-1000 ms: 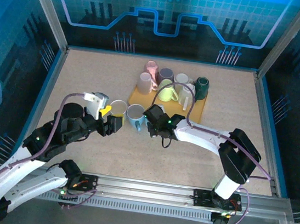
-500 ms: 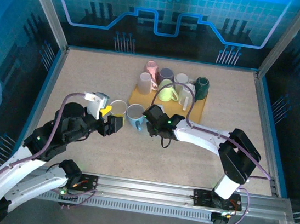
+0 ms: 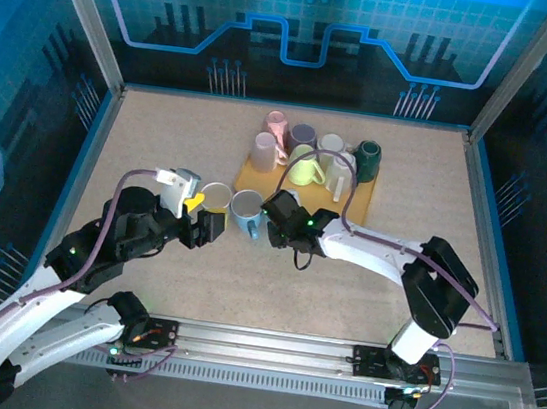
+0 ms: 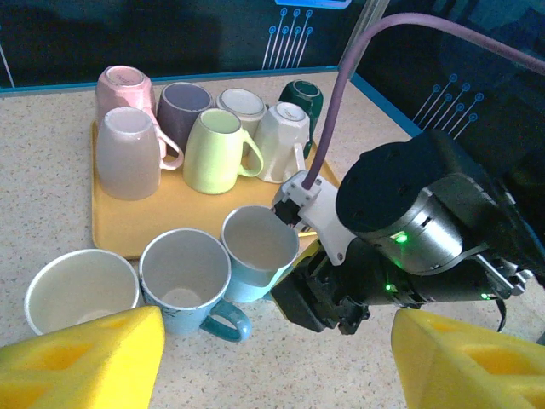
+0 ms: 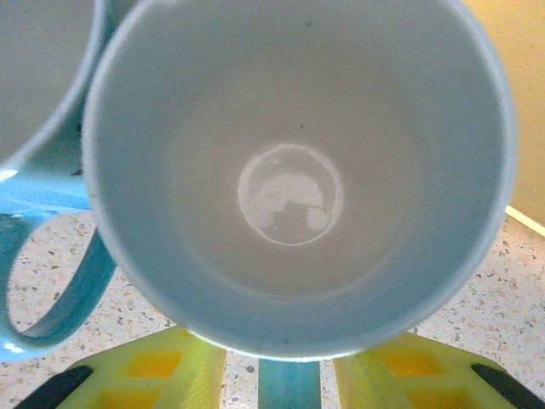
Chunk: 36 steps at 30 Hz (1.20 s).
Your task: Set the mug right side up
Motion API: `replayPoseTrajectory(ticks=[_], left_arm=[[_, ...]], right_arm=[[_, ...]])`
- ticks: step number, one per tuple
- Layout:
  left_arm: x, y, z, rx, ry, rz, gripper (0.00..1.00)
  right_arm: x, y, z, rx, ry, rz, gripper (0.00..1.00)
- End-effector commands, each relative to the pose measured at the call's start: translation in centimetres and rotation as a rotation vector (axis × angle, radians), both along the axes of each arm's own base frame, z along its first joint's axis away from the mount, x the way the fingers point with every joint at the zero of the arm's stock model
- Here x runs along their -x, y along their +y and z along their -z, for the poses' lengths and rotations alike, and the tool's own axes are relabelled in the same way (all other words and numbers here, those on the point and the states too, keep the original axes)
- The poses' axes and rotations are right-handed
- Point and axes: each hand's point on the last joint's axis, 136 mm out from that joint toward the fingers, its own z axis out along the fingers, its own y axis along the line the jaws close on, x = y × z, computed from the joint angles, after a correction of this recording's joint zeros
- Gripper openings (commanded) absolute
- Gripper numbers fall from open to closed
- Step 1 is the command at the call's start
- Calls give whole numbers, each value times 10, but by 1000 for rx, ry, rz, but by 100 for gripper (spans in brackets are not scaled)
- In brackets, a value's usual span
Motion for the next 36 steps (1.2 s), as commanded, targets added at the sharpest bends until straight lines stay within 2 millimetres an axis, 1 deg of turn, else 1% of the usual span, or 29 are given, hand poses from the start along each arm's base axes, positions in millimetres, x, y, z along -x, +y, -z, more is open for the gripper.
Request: replayPoseTrajectory(ticks=[1,4,8,17,19,23,25,28,31,34,36], left_arm=[[-2,1,3,-21,-7,0,72],[-3,2,4,-24,-6,-2,72],[-3,2,5,-25,-5,-6,72],[-4,0,8,-31,18,-5,72],[-5,-2,9,-27,39,1,72],[-7,-13,13,-41,140,21,72],[-9,-17,12,-41,163,28,73],[-20,-22,8,-61,178,19,75],[-36,-34,6,-79,206,18,75],[-63,-40,7,-84,232,-14,76],[-88,-42,9,-68,265,-40,76]], right_arm=[[3,8,-25,-54,-40,-19,43],[6,7,-32,-68,-52,-27,47],[8,5,-41,-91,-68,-37,49],[18,1,-54,-145,-88,-62,48],[20,1,-61,-162,-93,-78,48],[27,0,-78,-195,-112,-113,47],[30,-2,-87,-216,-125,-129,48],[35,-4,-98,-238,-142,-152,48],[38,-12,-106,-249,-167,-146,51],[41,-18,-110,-255,-186,-151,52],[43,-23,-112,-257,-193,-153,54]])
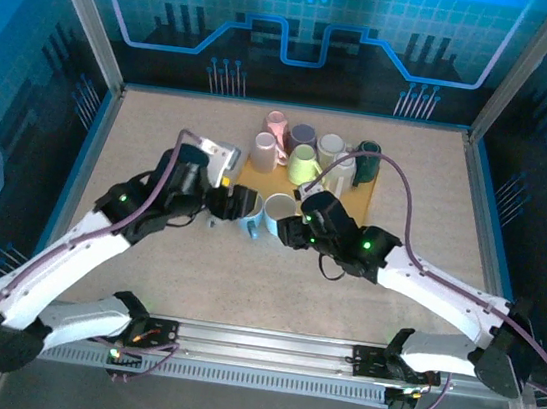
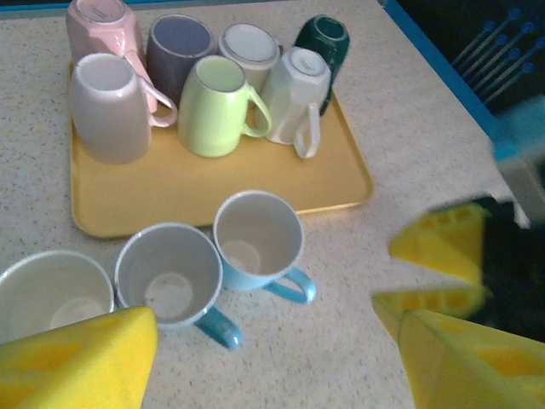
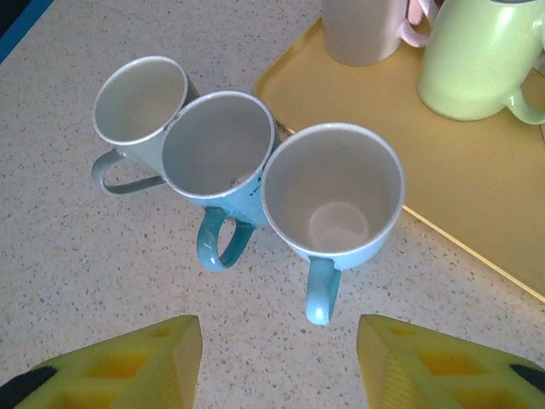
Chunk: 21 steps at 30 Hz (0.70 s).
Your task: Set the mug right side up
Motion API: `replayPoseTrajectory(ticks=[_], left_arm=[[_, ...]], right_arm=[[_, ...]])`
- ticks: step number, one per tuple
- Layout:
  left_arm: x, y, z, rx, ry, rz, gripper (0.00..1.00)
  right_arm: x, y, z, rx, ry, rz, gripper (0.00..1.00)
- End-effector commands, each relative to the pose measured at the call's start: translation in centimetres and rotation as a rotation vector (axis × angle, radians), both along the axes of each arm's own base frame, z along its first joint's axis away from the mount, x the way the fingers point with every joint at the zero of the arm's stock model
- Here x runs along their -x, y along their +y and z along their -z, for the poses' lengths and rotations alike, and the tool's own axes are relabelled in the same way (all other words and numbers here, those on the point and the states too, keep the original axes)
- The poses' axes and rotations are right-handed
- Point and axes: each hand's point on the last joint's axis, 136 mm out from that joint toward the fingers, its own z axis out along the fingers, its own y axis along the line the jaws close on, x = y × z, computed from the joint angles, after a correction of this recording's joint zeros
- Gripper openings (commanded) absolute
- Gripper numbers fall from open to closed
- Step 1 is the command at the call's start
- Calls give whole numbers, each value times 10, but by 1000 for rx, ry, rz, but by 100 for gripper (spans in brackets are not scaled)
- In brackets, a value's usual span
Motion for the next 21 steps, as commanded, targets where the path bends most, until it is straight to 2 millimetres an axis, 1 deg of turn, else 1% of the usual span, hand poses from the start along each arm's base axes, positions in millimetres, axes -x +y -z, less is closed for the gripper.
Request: replayPoseTrajectory(ticks=[1,4,8,11,12,14,18,21], left_arm=[[-34,-3,1,31,48,-45,76],[-65,-9,7,37,43,-78,78],[-113,-11,22,-3,41,-129,80],[-149,-8,37,-55,55,-155,81],[-161,-6,43,-64,72,-174,81],[-181,-3,55,-65,114,-206,81],[-207,-1,78,-99,179,-254,82],[-220,1,91,-72,257,-355,82]], right_arm=[[7,-6,-4,1,-24,-22,55],[10,-17,-7,-4,-38,-6,58],[12,-36,-12,-27,-50,25,61],[13,-46,-25,-61,-69,32,65],[15,-51,-16,-50,-54,30,65],[16,-58,-18,-54,-48,34,67],[16,-69,-21,-51,-54,40,68],[14,-75,-20,-59,-45,62,68]])
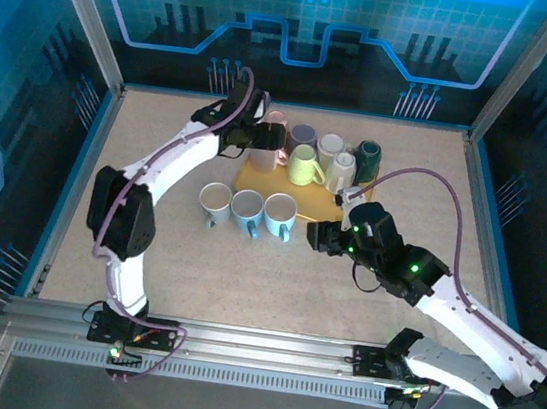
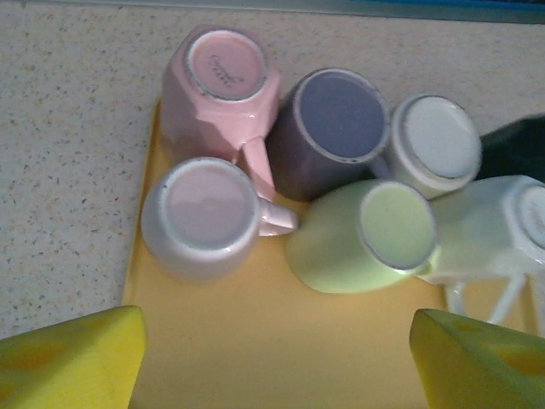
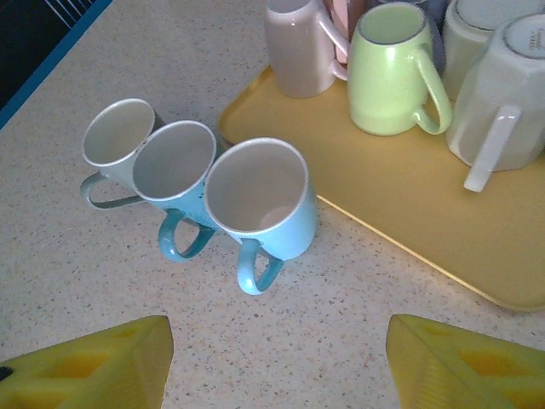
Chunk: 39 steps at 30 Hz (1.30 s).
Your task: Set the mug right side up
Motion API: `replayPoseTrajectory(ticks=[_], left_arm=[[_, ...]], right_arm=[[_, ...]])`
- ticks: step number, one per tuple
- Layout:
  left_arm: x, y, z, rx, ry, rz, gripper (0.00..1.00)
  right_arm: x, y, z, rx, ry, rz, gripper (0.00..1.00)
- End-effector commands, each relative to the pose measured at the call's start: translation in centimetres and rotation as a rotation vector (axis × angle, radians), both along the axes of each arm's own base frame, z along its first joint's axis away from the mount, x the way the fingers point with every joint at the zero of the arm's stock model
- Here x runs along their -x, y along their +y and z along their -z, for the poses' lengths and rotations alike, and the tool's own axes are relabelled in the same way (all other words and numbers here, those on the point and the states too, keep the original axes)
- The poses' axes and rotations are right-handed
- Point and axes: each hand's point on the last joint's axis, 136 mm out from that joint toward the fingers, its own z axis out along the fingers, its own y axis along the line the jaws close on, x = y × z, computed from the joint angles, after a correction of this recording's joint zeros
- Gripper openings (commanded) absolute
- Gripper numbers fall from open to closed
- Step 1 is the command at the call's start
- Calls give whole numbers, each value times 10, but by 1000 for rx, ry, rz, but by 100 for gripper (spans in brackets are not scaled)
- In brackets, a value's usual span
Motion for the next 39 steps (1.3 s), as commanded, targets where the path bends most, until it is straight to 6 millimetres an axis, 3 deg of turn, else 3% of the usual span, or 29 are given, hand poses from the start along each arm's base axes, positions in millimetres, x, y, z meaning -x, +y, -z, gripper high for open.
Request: replayPoseTrajectory(ticks=[1,5,8,15,31,39], left_arm=[[-7,4,4,26,71,-119,83],[-19,0,11,105,116,-231,84],[-25,8,19,73,160,-319,84],[-23,21,49,8,291,-469,83],[-34,12,89,62,386,-565,84],[-37,26,105,36,418,-647,83]], right_arm=[[3,-8,7,8,27,1,68],[2,-7,8,-15,36,8,68],[0,-7,8,-13,34,16,68],[-1,-15,11,-10,28,42,68],[2,-16,31,-18,71,43,68],[3,-17,37,-18,83,50,68]])
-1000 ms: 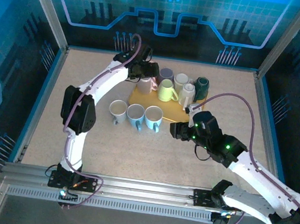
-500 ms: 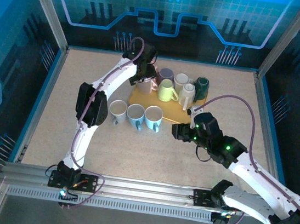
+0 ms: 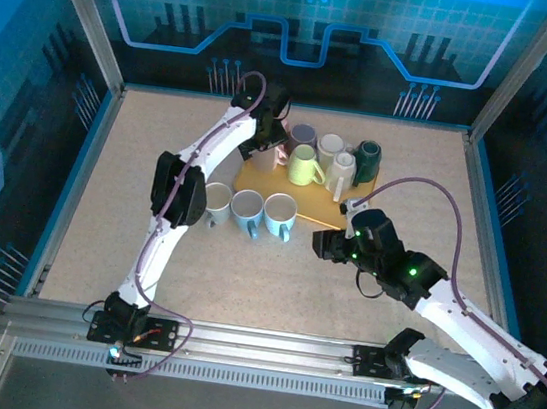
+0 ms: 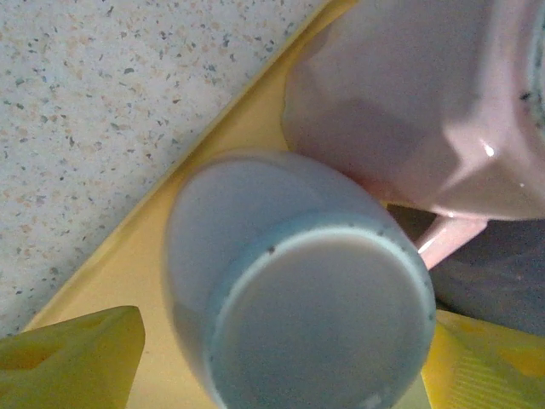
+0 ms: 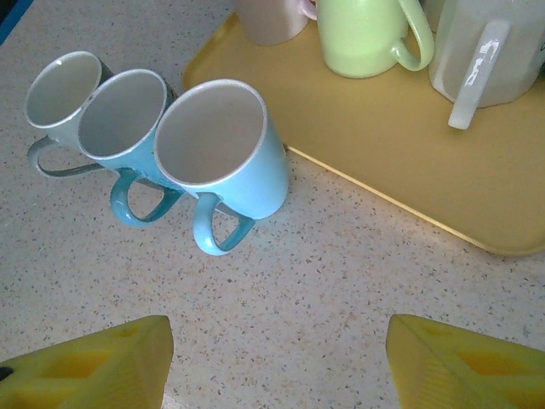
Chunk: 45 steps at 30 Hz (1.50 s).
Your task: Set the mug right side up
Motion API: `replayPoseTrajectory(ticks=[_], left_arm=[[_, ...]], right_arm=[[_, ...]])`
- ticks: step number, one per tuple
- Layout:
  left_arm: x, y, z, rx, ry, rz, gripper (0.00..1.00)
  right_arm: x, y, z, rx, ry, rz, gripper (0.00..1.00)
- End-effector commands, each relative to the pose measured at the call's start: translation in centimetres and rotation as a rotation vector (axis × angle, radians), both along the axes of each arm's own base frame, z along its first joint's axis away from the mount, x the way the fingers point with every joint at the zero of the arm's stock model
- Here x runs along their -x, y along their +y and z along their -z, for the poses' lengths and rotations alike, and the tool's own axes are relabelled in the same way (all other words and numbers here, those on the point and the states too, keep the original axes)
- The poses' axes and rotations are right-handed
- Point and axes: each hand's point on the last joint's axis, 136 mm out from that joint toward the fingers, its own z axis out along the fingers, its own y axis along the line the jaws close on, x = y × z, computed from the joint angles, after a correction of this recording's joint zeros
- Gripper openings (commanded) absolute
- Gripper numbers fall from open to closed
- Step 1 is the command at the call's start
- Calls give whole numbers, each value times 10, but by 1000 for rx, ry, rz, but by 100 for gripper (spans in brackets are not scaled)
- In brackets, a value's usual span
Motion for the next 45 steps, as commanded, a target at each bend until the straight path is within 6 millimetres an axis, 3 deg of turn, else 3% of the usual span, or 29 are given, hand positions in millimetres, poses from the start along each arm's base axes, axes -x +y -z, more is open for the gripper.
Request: replayPoseTrajectory(ticks=[1,10,20,27,34,45], left_arm=[[5,18,10,-42,53,-62,83],[22,23,12,-78,105,-39,69],[47,24,2,-90,98,42,67],[44,27,7,-107,113,76,79],[34,32,17,-70,126,46,82],[27,20,30,4,155,8,79]], right_arm=[[-1,-3,1,-22,1,17,68],[1,-4,3,-18,8,22,68],[-1,1,8,-37,23,20,68],[-2,3,10,-32,28,13,68],[-3,3,11,-21,29,8,68],[-5,6,16,-8,40,3,68]])
